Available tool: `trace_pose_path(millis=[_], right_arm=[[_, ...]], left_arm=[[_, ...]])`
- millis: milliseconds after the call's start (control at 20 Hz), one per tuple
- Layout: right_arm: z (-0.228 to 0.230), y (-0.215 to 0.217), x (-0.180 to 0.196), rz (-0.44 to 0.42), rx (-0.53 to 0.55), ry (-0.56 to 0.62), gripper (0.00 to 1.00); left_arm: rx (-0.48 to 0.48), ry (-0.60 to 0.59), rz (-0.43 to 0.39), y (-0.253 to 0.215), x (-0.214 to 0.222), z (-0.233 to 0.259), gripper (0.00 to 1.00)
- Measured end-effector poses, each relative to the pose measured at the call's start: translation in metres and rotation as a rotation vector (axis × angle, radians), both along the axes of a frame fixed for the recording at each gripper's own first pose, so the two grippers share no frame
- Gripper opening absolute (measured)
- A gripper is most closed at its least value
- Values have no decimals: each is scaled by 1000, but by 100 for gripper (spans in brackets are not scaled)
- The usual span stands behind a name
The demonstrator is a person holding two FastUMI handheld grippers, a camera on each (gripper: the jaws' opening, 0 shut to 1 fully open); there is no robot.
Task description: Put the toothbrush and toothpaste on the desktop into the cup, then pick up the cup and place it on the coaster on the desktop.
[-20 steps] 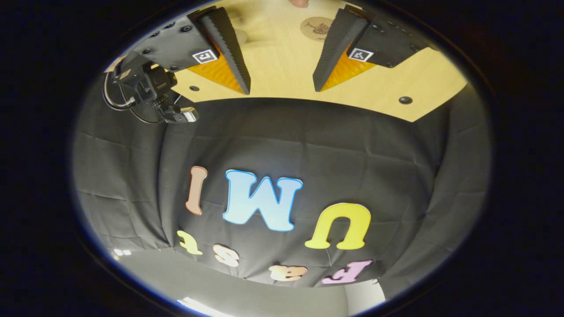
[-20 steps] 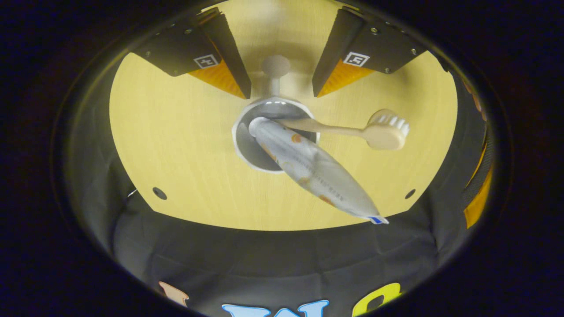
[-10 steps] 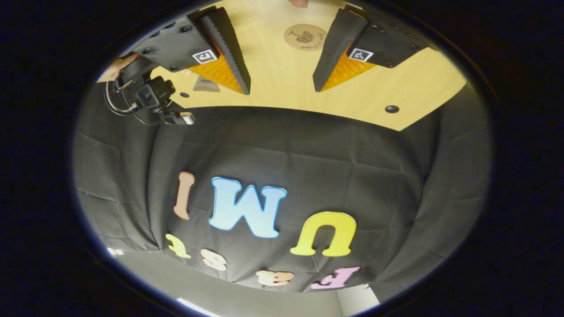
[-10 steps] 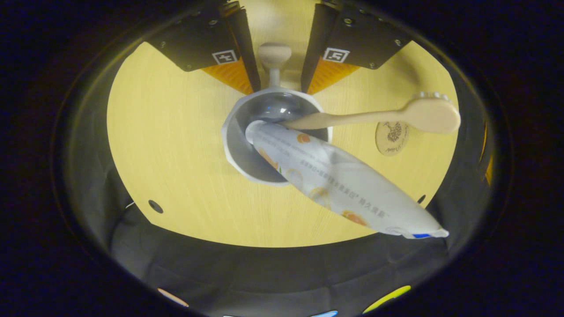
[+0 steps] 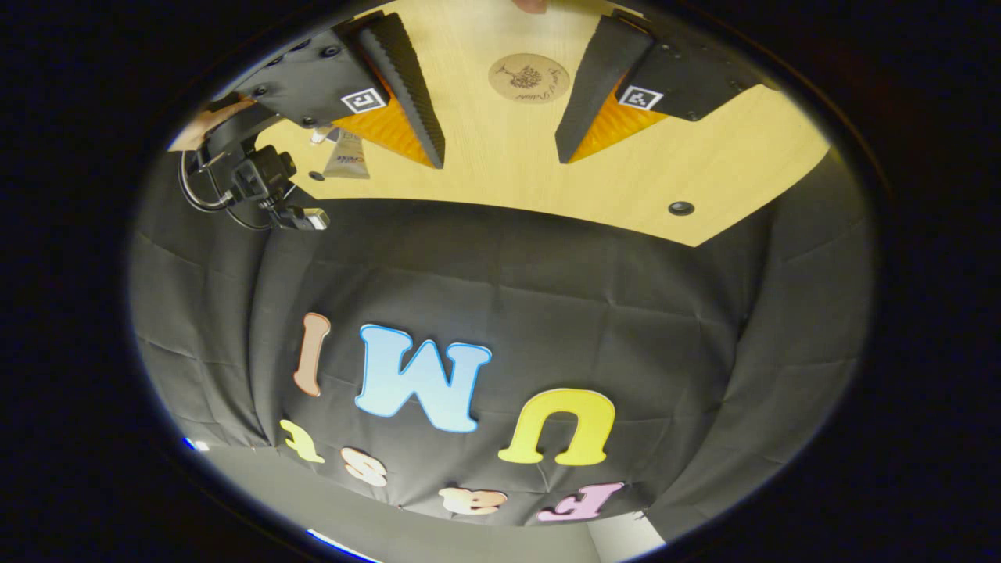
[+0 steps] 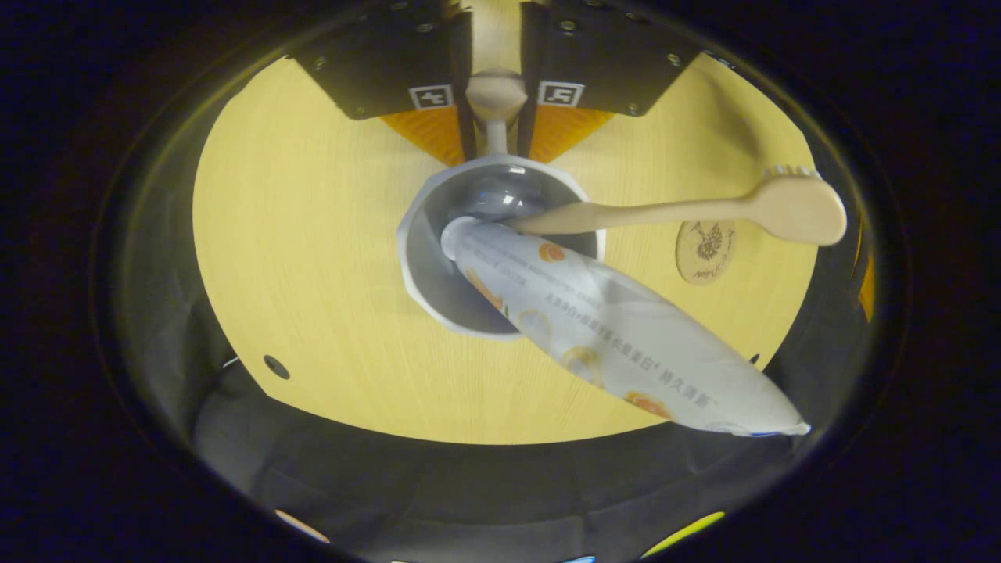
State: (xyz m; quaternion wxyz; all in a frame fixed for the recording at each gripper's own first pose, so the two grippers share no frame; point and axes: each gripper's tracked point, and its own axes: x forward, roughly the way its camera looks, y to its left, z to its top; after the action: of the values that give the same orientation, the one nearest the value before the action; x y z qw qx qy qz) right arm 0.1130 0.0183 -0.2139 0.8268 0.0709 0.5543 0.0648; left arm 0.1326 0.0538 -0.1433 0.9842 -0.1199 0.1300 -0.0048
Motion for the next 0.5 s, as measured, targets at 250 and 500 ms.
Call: trace_pose_path(millis=[250,500], right_arm=[[3,4,2,-12,43,-16,23],[1,5,5,16,39,-36,23]], left_arm=[[6,-1,13,7,-5,2,92],[6,-8,38,21,-17,5,92]])
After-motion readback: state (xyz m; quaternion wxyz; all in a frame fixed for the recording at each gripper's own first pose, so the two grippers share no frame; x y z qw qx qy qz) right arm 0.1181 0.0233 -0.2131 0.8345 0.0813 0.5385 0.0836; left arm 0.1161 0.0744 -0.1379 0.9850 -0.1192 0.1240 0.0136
